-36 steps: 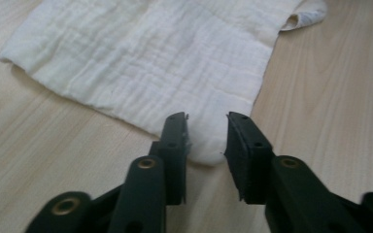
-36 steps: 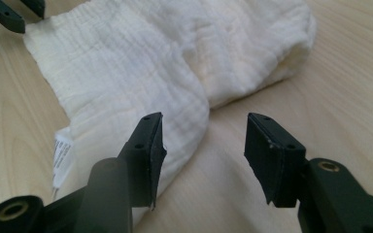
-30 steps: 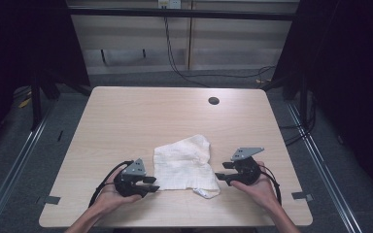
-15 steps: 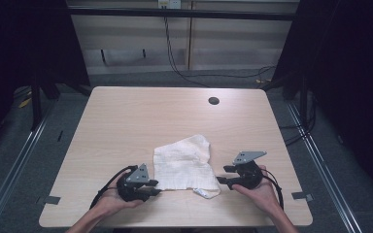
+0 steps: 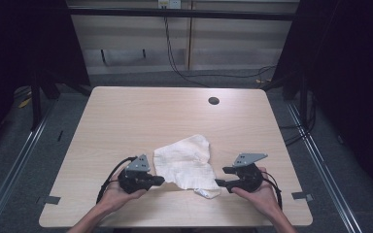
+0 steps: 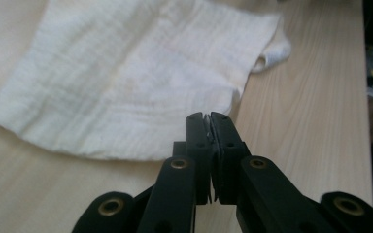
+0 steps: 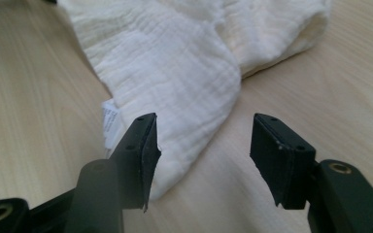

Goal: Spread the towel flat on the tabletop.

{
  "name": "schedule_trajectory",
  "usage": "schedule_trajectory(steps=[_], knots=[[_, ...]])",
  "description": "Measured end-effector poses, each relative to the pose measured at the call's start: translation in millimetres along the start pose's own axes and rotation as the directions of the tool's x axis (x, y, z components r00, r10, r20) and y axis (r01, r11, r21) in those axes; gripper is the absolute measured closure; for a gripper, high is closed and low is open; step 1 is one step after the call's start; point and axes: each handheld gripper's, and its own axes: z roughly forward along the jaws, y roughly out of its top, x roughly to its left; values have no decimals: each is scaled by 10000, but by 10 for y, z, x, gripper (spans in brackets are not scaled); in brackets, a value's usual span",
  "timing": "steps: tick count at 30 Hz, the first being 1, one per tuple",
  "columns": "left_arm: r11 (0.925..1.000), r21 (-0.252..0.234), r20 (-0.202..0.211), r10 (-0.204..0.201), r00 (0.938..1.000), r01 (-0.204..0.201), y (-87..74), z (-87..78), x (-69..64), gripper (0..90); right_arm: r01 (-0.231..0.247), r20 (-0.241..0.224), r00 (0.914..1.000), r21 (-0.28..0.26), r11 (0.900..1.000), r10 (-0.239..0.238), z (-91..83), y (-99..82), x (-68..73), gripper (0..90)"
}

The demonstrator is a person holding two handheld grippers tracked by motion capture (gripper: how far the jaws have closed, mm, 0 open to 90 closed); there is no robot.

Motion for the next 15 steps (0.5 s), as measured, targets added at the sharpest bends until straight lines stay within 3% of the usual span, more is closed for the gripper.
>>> schedule_trajectory(steps=[3,4,7,10,15], knots=[[9981,-569,-34,-249,9997,246,103,-86,53,878,134,-124,9998,161,9998,-132,6,-16,89,414],[9945,-957,-148,-435,9989,419,159,-143,110,878,197,-176,9997,195,9996,-194,15,-23,109,413],[9899,-1252,-182,-686,9975,658,211,-195,175,878,198,-253,9995,237,9995,-192,40,-38,144,402],[9807,-1690,-299,-1045,9941,980,243,-289,262,878,260,-312,9992,481,9985,-246,124,-56,158,394],[9744,-1925,-402,-1257,9912,1158,208,-358,305,878,402,-437,9983,636,9972,-375,218,-70,168,385]])
